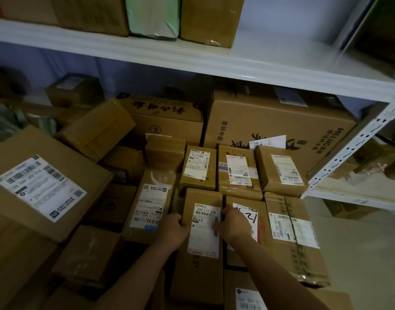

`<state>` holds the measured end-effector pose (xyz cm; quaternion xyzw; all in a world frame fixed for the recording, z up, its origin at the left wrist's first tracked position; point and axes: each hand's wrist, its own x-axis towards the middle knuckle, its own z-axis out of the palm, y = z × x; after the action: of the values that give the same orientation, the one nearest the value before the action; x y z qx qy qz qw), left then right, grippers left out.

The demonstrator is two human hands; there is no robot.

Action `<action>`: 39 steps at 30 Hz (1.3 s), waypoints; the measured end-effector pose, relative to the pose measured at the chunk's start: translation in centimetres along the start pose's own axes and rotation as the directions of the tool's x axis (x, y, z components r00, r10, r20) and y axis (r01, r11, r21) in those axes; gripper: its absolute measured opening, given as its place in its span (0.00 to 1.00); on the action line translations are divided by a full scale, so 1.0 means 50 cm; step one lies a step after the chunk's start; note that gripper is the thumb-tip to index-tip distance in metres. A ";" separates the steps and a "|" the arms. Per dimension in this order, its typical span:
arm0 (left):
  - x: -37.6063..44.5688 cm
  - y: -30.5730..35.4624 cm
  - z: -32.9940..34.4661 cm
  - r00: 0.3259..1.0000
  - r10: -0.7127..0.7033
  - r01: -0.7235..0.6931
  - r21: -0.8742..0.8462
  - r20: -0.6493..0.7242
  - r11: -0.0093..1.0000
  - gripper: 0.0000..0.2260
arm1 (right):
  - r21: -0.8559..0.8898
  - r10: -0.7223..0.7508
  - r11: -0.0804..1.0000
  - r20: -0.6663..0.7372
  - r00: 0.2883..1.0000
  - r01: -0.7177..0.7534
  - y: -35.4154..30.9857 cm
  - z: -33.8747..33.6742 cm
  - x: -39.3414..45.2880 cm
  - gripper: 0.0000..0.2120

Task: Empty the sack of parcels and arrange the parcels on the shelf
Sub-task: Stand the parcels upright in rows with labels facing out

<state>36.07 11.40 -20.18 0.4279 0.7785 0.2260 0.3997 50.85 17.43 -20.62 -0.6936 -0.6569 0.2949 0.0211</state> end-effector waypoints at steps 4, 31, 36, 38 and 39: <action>0.020 0.032 -0.039 0.991 0.058 -0.067 -0.072 -0.122 0.995 0.04 | 0.037 -0.098 0.994 -0.092 0.991 0.102 -0.030 -0.033 0.029 0.09; 0.456 0.087 -0.287 0.977 0.073 -0.015 0.280 -0.198 0.960 0.12 | 0.281 -0.090 0.956 0.009 0.996 0.084 -0.327 0.022 0.372 0.12; 0.470 0.089 -0.288 0.992 -0.003 0.044 0.326 -0.125 0.944 0.14 | 0.226 -0.056 0.973 0.008 0.998 0.052 -0.336 0.044 0.398 0.18; 0.473 0.090 -0.288 0.997 -0.016 0.041 0.341 -0.074 0.939 0.11 | 0.237 -0.050 0.970 0.006 0.999 0.047 -0.336 0.047 0.398 0.18; 0.472 0.092 -0.290 0.997 -0.016 0.040 0.336 -0.074 0.941 0.11 | 0.254 -0.055 0.966 0.001 0.999 0.052 -0.338 0.045 0.394 0.17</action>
<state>19.07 33.70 -18.74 0.4708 0.8252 0.0986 0.2961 33.96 37.13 -22.93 -0.6661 -0.6324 0.3785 0.1148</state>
